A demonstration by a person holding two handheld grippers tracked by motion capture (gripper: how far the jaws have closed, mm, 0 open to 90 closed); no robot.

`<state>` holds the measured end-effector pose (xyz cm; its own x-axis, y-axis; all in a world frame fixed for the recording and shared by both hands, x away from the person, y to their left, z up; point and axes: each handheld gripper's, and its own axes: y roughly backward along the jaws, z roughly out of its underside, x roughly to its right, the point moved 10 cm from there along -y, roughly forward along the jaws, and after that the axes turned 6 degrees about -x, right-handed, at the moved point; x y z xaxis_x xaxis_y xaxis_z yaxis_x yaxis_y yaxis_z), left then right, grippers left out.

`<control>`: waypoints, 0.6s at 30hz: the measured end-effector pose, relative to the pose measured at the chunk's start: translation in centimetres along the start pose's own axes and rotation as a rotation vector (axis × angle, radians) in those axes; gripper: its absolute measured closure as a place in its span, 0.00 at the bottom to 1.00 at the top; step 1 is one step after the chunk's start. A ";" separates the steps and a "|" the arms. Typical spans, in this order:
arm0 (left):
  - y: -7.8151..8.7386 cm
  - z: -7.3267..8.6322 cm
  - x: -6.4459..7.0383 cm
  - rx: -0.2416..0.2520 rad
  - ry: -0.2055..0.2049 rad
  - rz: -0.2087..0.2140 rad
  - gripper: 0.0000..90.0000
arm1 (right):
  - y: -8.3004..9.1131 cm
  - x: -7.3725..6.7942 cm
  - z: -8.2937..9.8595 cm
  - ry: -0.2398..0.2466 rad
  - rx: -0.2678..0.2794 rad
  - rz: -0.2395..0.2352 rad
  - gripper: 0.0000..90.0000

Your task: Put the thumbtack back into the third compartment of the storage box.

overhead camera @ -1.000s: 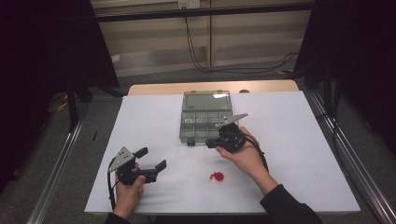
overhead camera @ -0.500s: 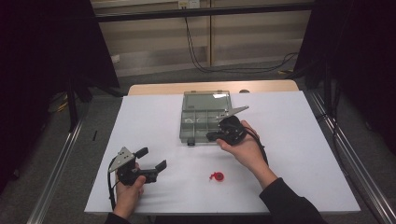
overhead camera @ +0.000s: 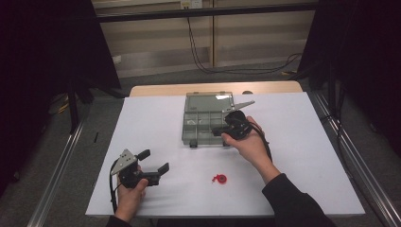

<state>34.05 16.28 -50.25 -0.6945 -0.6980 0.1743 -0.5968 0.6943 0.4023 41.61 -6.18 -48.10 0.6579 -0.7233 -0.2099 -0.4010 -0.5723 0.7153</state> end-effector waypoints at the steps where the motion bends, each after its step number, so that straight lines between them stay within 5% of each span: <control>1: 0.0 0.0 0.0 0.001 -0.001 -0.002 0.02 | -0.1 0.2 -0.2 0.001 0.007 -0.004 0.96; 18: 0.1 -0.1 0.2 0.006 0.004 0.014 0.00 | -0.9 2.8 -1.6 -0.048 0.015 0.054 0.96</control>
<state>33.91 16.18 -50.14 -0.7014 -0.6888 0.1834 -0.5894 0.7052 0.3941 44.85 -7.05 -48.25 0.6039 -0.7706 -0.2036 -0.4444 -0.5376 0.7165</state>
